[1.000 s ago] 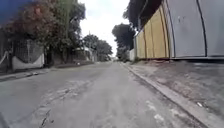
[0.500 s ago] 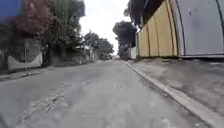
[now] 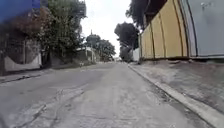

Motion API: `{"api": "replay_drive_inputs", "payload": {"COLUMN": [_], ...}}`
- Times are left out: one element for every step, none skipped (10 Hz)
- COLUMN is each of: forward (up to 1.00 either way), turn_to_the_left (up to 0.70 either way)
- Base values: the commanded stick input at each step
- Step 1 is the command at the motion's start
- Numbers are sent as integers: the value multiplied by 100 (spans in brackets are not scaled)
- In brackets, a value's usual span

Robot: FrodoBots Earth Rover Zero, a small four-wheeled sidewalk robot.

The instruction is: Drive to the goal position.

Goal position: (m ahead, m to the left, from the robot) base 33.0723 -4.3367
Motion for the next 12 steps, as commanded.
{"api": "replay_drive_inputs", "payload": {"forward": [100, 100, 100, 100, 100, 100, 100, 100, 100, 100, 100, 100], "turn_to_the_left": [0, 0, 0, 0, 0, 0, 0, 0, 0, -9, -34, -40]}}
